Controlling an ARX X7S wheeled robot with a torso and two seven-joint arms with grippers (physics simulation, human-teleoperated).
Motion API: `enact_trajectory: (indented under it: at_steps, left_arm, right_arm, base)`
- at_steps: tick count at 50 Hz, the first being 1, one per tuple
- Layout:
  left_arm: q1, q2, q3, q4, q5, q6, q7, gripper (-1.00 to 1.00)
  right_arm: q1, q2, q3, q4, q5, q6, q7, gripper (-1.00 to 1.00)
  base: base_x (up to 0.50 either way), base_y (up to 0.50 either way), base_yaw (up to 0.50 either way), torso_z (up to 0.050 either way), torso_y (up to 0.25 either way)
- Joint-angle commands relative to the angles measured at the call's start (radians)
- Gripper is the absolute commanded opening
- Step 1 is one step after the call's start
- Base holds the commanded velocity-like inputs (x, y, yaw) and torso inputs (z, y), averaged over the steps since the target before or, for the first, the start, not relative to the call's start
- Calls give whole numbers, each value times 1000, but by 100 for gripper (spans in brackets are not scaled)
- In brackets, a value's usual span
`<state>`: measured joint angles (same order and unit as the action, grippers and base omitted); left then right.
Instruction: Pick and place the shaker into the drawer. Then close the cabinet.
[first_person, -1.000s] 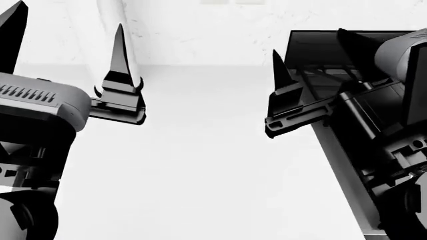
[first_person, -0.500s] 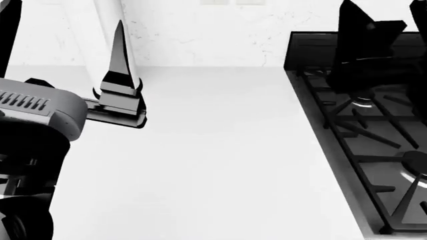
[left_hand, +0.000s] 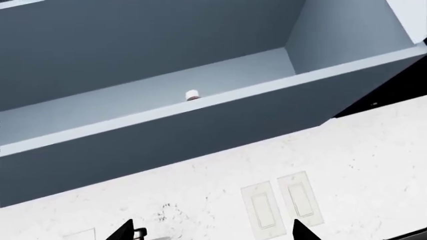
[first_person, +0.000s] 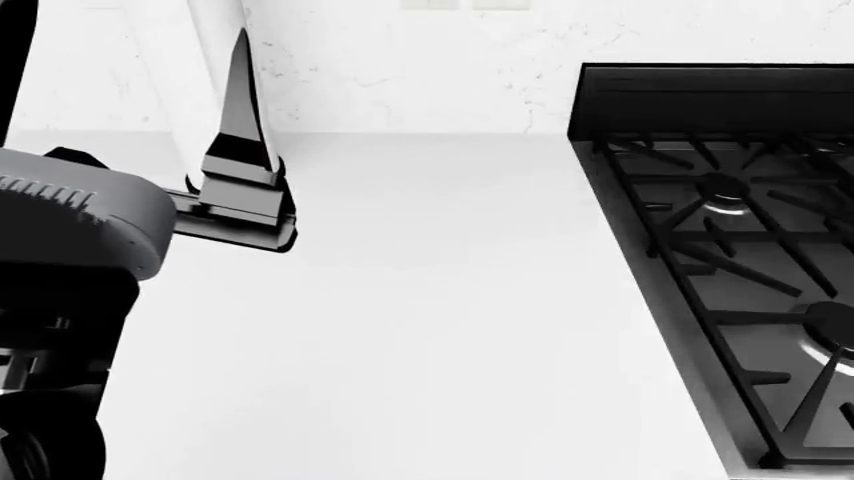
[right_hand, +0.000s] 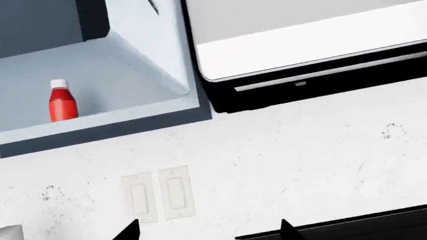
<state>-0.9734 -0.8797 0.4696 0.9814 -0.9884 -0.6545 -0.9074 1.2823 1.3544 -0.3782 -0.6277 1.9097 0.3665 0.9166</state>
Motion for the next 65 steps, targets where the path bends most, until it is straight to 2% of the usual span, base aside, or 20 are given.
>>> enact_trajectory:
  at_steps: [1,12,20,26,29,33,34,36,39,41,43,45,46,47,48,56,65]
  left_arm:
    - [-13,0,3,6,-11,-4,-11,100]
    - [-26,-5,2,9,-24,-4,-18,100]
    - [-28,-12,-2,5,-31,3,-19,100]
    - [-37,-24,-10,12,-51,4,-27,100]
    - [-41,-30,-15,14,-59,5,-30,100]
    - [-34,-37,-17,15,-57,14,-28,100]
    - [-34,-39,-18,16,-59,15,-29,100]
    - [-38,-44,-21,17,-68,15,-32,100]
    - [-62,-51,-29,23,-99,6,-43,100]
    - [-69,-56,-33,24,-109,8,-44,100]
    - [-71,-63,-39,24,-117,13,-45,100]
    - [-65,-71,-46,25,-121,22,-44,100]
    - [-62,-76,-49,24,-122,26,-43,100]
    - [-60,-81,-52,24,-124,30,-42,100]
    - [-59,-84,-54,23,-126,33,-41,100]
    - [-47,-99,-66,14,-123,55,-32,100]
    - [-18,-121,-81,7,-116,85,-25,100]
  right_arm:
    - [173,-4,16,143,53,152,42,100]
    - [627,-200,-98,389,62,507,184,100]
    - [891,-343,-180,554,6,670,233,100]
    - [1050,-438,-213,674,-83,742,215,100]
    - [1073,-526,-109,728,-176,843,214,100]
    - [1074,-720,233,759,-473,1142,173,100]
    - [1074,-756,292,744,-555,1192,138,100]
    - [1074,-794,325,706,-686,1203,56,100]
    - [1074,-950,325,595,-1136,1204,-343,100]
    - [1074,-1095,307,554,-1436,1204,-643,100]
    - [1074,-1245,292,571,-1736,1174,-943,100]
    - [1074,-1345,318,619,-2036,1103,-1243,100]
    - [1074,-1354,322,620,-2186,1091,-1334,100]
    - [1074,-1354,322,617,-2336,1082,-1285,100]
    - [1074,-1354,323,616,-2362,1075,-1245,100]
    - [1074,-1354,304,681,-2159,1017,-1082,100]
    - [1074,-1354,238,915,-2038,1012,-1032,100]
  base:
    - [0,0,0,0,0]
    - [0,0,0,0,0]
    - [0,0,0,0,0]
    - [0,0,2,2,0]
    - [0,0,7,8,0]
    - [8,0,8,5,0]
    - [11,0,7,11,0]
    - [11,0,7,6,0]
    - [12,1,11,12,0]
    - [11,3,14,13,0]
    - [6,3,14,13,11]
    - [6,2,8,7,6]
    - [0,0,0,0,0]
    - [0,0,0,0,0]
    - [0,0,0,0,0]
    - [0,0,0,0,0]
    - [0,0,0,0,0]
